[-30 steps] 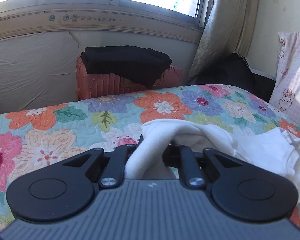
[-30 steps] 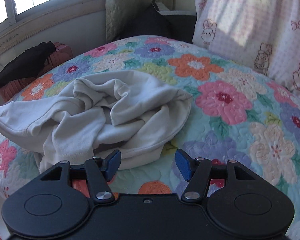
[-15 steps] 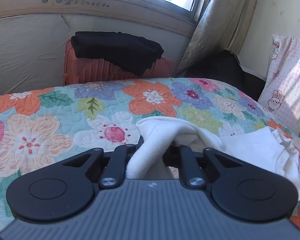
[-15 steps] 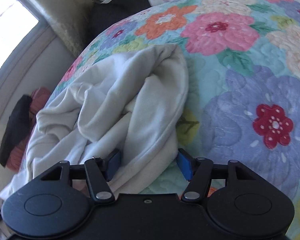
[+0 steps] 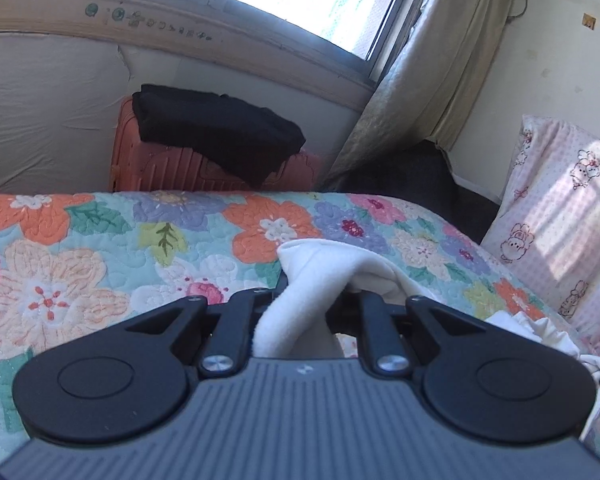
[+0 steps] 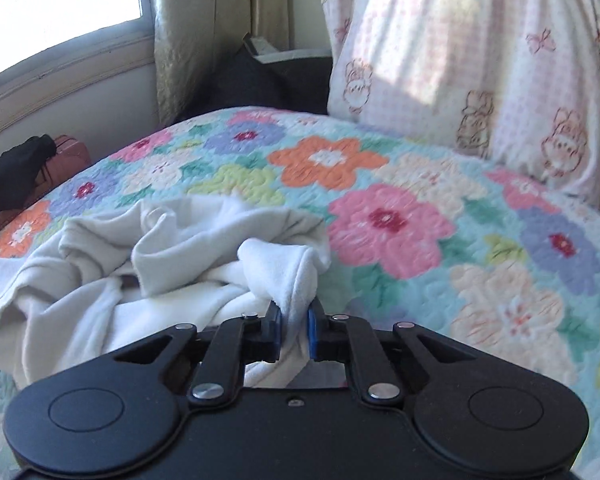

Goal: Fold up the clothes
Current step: 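Hold the shirt with both grippers and spread it flat over the quilt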

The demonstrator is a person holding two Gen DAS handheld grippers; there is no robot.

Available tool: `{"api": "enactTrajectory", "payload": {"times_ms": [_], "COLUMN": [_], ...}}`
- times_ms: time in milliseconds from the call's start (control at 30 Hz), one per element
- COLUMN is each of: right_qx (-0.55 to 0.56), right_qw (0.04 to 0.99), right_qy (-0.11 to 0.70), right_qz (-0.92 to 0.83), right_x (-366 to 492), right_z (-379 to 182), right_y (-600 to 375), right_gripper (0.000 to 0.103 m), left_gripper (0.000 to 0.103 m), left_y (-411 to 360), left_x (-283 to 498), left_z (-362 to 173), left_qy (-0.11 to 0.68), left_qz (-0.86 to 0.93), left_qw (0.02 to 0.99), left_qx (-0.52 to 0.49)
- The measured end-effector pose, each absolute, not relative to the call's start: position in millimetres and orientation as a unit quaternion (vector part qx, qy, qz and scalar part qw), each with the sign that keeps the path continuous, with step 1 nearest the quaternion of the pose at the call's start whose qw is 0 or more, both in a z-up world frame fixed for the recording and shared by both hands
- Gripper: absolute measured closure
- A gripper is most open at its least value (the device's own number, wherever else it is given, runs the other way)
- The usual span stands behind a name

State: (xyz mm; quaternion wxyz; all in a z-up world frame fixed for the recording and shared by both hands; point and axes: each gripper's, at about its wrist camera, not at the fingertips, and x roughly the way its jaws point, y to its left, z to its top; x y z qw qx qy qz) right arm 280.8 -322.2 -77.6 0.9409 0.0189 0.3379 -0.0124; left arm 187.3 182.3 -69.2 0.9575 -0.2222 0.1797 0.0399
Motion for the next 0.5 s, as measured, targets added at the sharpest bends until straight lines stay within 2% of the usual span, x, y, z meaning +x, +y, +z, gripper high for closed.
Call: {"api": "enactTrajectory", "payload": {"times_ms": [300,367,433,467,500], "right_qx": [-0.067,-0.071,-0.064,-0.066,-0.07], "right_qw": [0.96,0.96,0.957,0.952,0.946], "right_qy": [0.249,0.25,0.266,0.283,0.303], "right_qz": [-0.106,-0.104,-0.096,-0.092,-0.09], "right_x": [258.7,259.9,265.5,269.9,274.5], "right_z": [38.6,57.3,59.0,53.0,43.0], "right_y": [-375.4,-386.7,-394.0,-395.1,-394.8], "right_gripper": [0.091,0.091,0.089,0.083,0.067], "left_gripper": [0.091,0.091,0.091,0.091,0.091], "left_y": [156.7,153.7,153.7,153.8,153.9], "left_x": [140.7,141.2,152.9,159.0,165.2], "left_z": [-25.8,-28.2,-41.7,-48.8,-55.8], "left_qy": [0.093,0.093,0.138,0.161,0.184], "left_qz": [-0.094,-0.079,-0.06,-0.05,-0.04], "left_qw": [0.958,0.959,0.954,0.951,0.947], "left_qx": [-0.256,-0.257,-0.259,-0.26,-0.261]}}
